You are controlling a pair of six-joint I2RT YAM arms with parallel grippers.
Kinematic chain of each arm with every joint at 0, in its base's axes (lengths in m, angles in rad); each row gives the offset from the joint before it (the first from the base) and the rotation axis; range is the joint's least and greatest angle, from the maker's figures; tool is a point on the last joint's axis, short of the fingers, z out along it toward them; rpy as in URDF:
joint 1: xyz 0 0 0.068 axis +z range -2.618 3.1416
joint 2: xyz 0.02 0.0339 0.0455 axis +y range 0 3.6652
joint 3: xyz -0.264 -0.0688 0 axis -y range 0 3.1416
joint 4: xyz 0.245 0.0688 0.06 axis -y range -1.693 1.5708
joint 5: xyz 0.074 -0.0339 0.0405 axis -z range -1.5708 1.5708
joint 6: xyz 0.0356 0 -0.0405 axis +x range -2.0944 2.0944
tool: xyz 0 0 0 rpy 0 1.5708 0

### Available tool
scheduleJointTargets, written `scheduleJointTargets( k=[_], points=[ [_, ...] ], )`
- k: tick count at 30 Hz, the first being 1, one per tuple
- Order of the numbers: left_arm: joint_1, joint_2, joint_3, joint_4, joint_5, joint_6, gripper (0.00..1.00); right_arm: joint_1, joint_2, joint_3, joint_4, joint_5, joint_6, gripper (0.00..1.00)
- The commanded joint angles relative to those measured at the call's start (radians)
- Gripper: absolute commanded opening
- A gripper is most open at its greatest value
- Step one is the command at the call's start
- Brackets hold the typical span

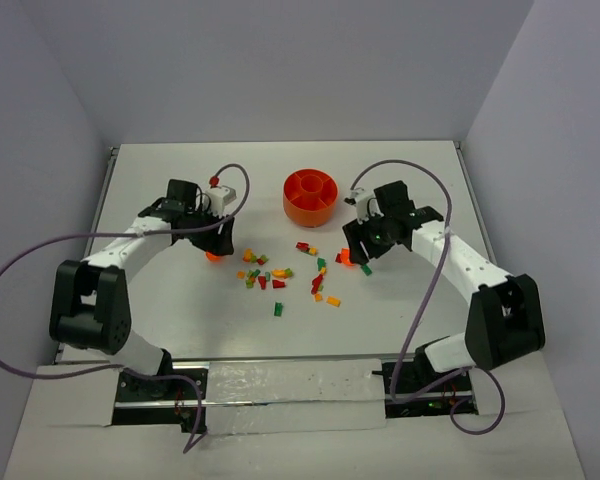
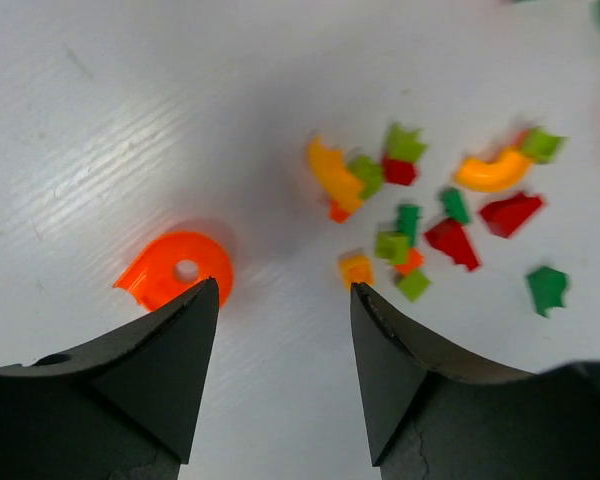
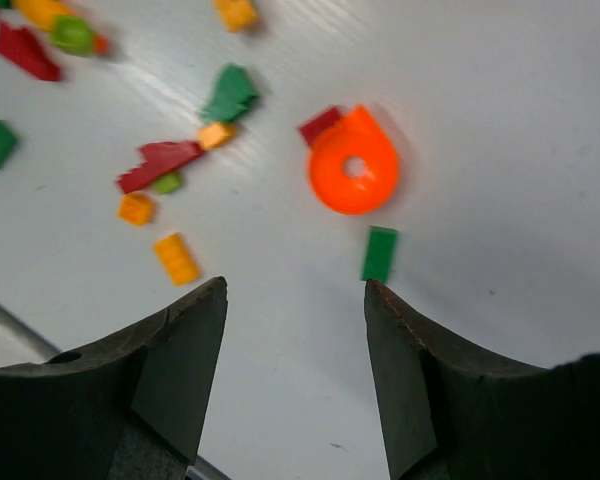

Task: Sort the legos into containers by color

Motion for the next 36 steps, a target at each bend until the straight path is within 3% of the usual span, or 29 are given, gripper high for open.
scheduleJointTargets(
  k=[1,5,10,16,19,21,23,27,36],
  points=[
    [-0.1,-0.126,-0.023,-0.006,0.147,0.013,0.64,0.069,-0.05,-0.004,0.002,-0.06,0.019,0.64],
    [-0.249,-0.166,-0.077,0.003,0.06,-0.033,0.6,0.072,-0.043,-0.029,0.054,-0.018,0.08,0.6],
    [-0.312,-0.151,-0.094,0.041,0.042,-0.068,0.56,0.072,-0.019,-0.042,0.066,-0.016,0.099,0.57],
    [-0.469,-0.093,-0.047,0.151,-0.05,-0.149,0.52,0.055,0.006,-0.039,0.102,0.065,0.163,0.51],
    [-0.567,0.017,0.045,0.16,-0.229,-0.3,0.38,-0.013,0.019,-0.035,0.113,0.072,0.209,0.48],
    [-0.601,0.099,0.106,0.141,-0.274,-0.341,0.28,-0.061,0.022,-0.038,0.115,0.059,0.226,0.47],
    [-0.626,0.159,0.162,0.119,-0.316,-0.388,0.23,-0.097,0.022,-0.04,0.113,0.038,0.229,0.47],
    [-0.655,0.282,0.266,0.079,-0.339,-0.465,0.27,-0.135,0.01,-0.056,0.111,0.019,0.225,0.47],
    [-0.706,0.403,0.41,0.026,-0.371,-0.506,0.39,-0.152,-0.003,-0.078,0.125,0.001,0.228,0.47]
  ],
)
